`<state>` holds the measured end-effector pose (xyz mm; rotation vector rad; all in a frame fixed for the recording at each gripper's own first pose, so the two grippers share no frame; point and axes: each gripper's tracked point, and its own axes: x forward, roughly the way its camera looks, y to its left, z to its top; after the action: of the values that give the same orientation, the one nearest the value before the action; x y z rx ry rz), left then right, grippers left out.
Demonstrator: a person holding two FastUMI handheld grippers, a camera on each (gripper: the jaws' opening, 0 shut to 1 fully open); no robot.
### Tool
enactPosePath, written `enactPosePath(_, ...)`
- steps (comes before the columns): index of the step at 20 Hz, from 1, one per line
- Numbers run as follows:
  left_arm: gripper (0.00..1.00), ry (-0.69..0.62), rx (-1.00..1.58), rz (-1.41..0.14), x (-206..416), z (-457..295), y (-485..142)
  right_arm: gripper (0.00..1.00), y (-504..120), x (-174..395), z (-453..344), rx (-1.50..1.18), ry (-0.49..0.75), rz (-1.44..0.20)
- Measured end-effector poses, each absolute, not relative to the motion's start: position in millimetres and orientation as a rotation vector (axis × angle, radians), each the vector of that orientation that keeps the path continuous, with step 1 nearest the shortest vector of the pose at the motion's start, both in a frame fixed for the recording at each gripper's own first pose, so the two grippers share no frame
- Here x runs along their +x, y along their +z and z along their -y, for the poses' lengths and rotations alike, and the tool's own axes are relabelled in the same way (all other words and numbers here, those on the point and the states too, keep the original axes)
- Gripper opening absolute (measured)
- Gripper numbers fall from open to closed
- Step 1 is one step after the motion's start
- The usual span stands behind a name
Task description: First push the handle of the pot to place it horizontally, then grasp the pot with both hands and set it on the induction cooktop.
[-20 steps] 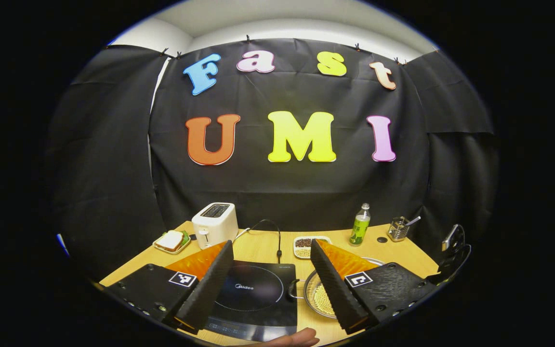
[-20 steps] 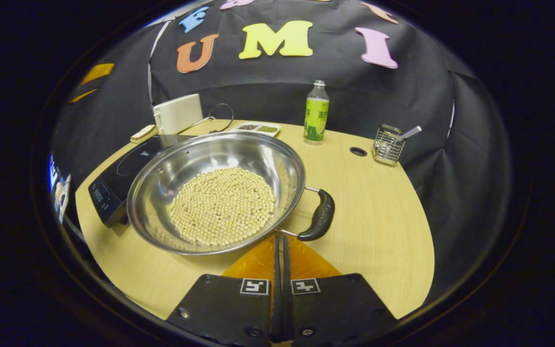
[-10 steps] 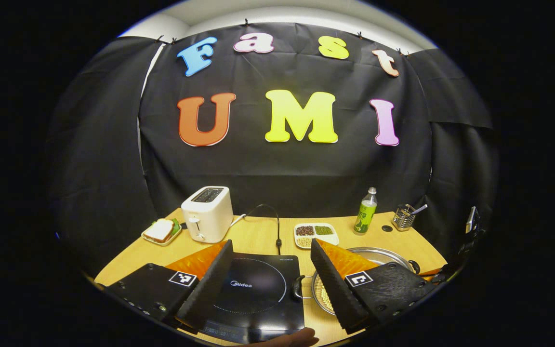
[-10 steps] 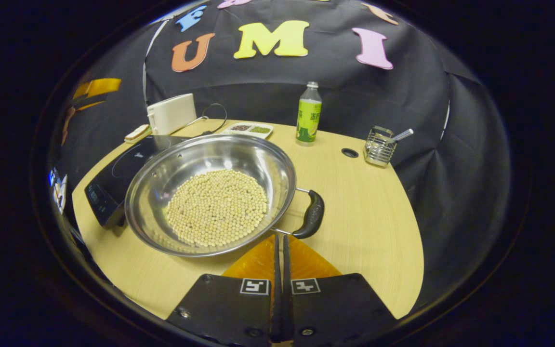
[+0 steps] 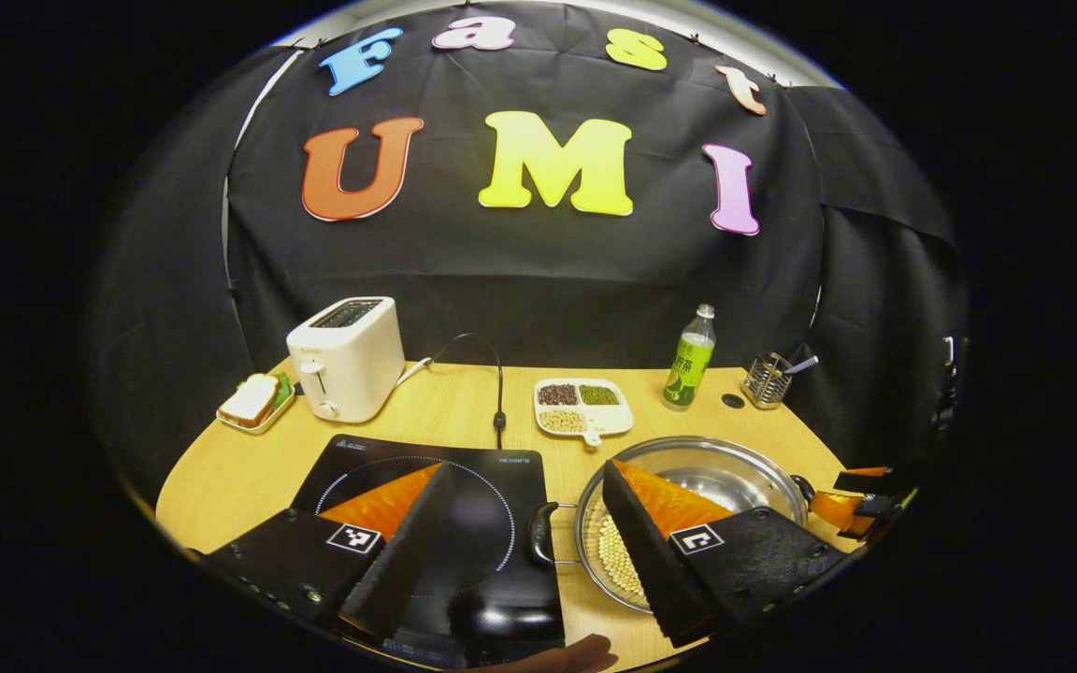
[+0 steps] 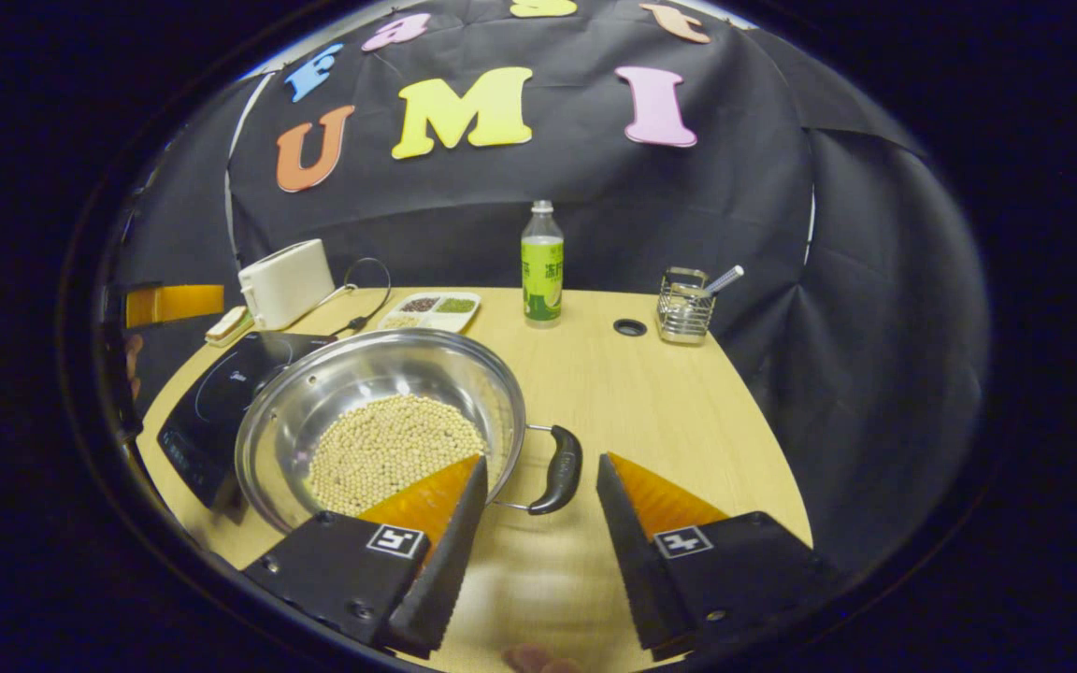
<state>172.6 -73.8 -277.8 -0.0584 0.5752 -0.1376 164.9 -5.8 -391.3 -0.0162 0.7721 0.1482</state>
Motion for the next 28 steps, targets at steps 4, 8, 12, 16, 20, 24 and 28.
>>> enactPosePath(4,0.96,-0.175,-0.061,-0.658,173,88,-311,0.83,-409,178,4,0.011,0.097,-0.807)
enactPosePath(8,0.96,-0.19,-0.08,-0.758,172,96,-345,0.87,-423,186,4,0.014,0.079,-0.832)
enactPosePath(12,0.95,-0.196,-0.095,-0.82,174,99,-367,0.84,-436,196,2,0.026,0.064,-0.838)
enactPosePath(16,0.93,-0.229,-0.115,-0.898,164,111,-383,0.87,-442,200,-3,0.038,0.085,-0.852)
enactPosePath(20,0.83,-0.206,-0.086,-0.909,166,110,-390,0.76,-443,200,-6,0.052,0.091,-0.853)
enactPosePath(24,0.51,-0.155,-0.073,-0.9,168,104,-393,0.73,-444,198,-5,0.05,0.053,-0.859)
enactPosePath(28,0.6,-0.157,-0.04,-0.885,169,105,-396,0.72,-443,199,-4,0.019,0.031,-0.858)
